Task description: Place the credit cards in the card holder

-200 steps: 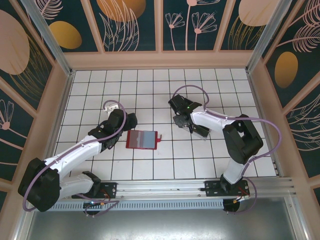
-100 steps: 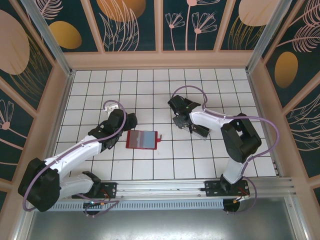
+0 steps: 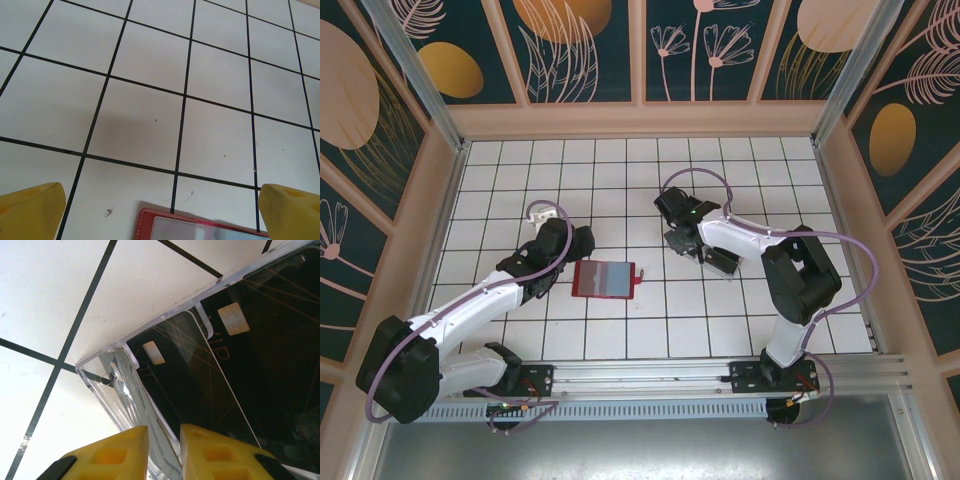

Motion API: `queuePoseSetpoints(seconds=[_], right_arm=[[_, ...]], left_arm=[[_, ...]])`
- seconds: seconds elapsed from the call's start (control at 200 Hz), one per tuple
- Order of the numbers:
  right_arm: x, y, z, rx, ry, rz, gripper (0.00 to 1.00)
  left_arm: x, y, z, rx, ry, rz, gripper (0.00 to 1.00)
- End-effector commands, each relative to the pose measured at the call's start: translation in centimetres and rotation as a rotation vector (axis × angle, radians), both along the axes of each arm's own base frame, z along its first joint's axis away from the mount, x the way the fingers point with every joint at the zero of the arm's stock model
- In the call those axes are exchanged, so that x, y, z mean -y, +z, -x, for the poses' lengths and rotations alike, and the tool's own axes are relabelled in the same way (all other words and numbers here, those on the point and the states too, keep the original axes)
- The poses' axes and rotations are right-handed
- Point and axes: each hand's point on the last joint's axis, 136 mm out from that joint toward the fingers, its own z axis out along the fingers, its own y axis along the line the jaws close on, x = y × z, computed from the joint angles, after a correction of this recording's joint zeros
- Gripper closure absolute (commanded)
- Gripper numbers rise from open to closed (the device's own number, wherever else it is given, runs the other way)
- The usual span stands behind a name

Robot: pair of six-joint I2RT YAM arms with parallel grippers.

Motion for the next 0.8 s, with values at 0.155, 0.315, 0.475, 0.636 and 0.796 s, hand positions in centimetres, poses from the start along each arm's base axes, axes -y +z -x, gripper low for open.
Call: queuePoseSetpoints(seconds=[0.155,0.315,0.475,0.636,0.796], right_arm=[[-0.1,0.2,0.5,-0.029,0.022,-0.002,0.85],[-0.2,-0.3,0.7,-0.04,0.025,-0.006,0.92],[-0.4,0.4,0.5,-0.034,0.029,-0.017,0.96],[-1.0,1.8,0.3,-0.021,0.036,-0.038,1.0],[-1.2,3.2,0.1,0.007,0.038,-0.034,1.0]], left_arm=[[0.0,-0.1,0.1,0.002,0.005,0.008,0.02],[0.1,0.0,0.1,0.002,0.003,0.011,0.01],[0.2,0.0,0.0,0.002,-0.001,0.014,0.02],[0.5,0.1,-0.1,-0.001,-0.009,0.019,0.01],[0.7,0.1,-0.4,-0.006,-0.017,0.013,0.02]])
